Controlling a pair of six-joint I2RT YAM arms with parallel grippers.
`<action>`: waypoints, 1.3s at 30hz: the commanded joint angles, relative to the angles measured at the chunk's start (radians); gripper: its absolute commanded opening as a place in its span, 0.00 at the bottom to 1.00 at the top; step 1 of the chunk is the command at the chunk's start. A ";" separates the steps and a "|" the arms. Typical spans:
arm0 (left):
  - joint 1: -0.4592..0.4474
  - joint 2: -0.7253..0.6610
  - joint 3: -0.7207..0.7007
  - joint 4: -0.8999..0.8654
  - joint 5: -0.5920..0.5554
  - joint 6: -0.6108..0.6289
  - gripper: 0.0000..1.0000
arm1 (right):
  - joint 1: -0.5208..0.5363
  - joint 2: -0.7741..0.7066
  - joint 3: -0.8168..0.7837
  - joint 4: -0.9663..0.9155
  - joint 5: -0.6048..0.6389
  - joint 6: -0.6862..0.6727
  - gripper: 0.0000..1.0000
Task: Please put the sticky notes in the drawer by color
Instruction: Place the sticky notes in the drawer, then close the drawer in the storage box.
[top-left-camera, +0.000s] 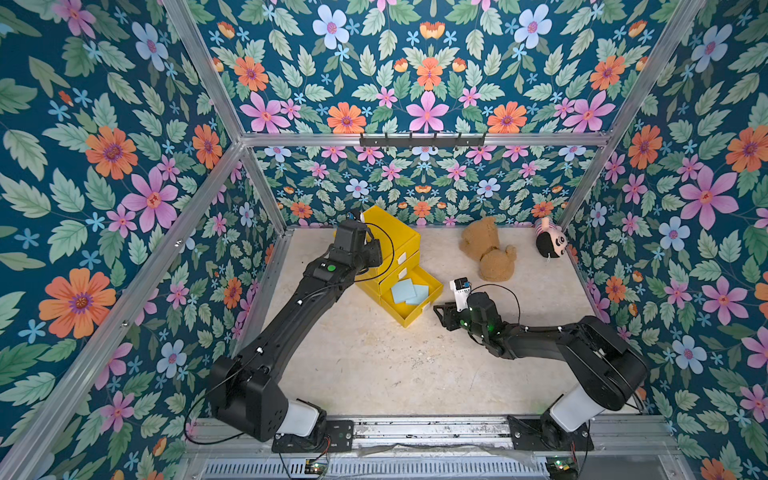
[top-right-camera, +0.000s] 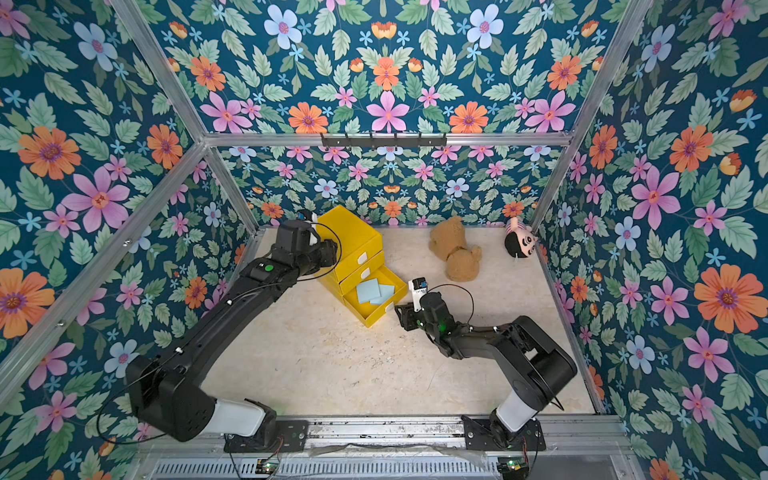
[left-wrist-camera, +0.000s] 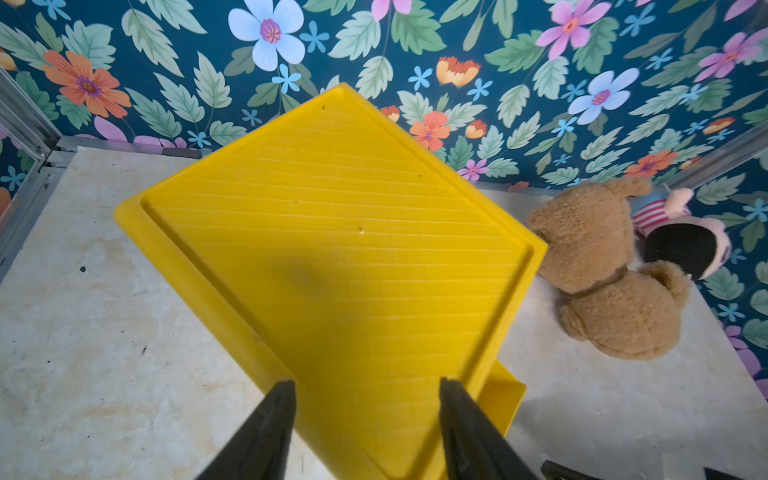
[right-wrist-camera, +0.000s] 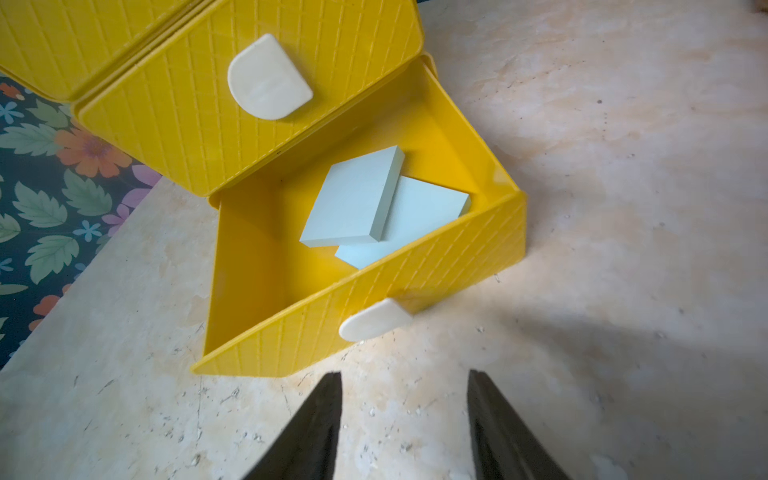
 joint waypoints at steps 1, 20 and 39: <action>0.023 0.050 0.034 -0.042 0.074 0.033 0.56 | 0.004 0.068 0.030 0.089 -0.019 -0.035 0.51; 0.050 0.131 0.048 -0.099 0.163 0.074 0.50 | 0.014 0.327 0.286 0.084 -0.042 -0.059 0.41; 0.054 0.135 0.035 -0.092 0.180 0.073 0.52 | 0.093 0.496 0.536 0.123 0.157 0.105 0.34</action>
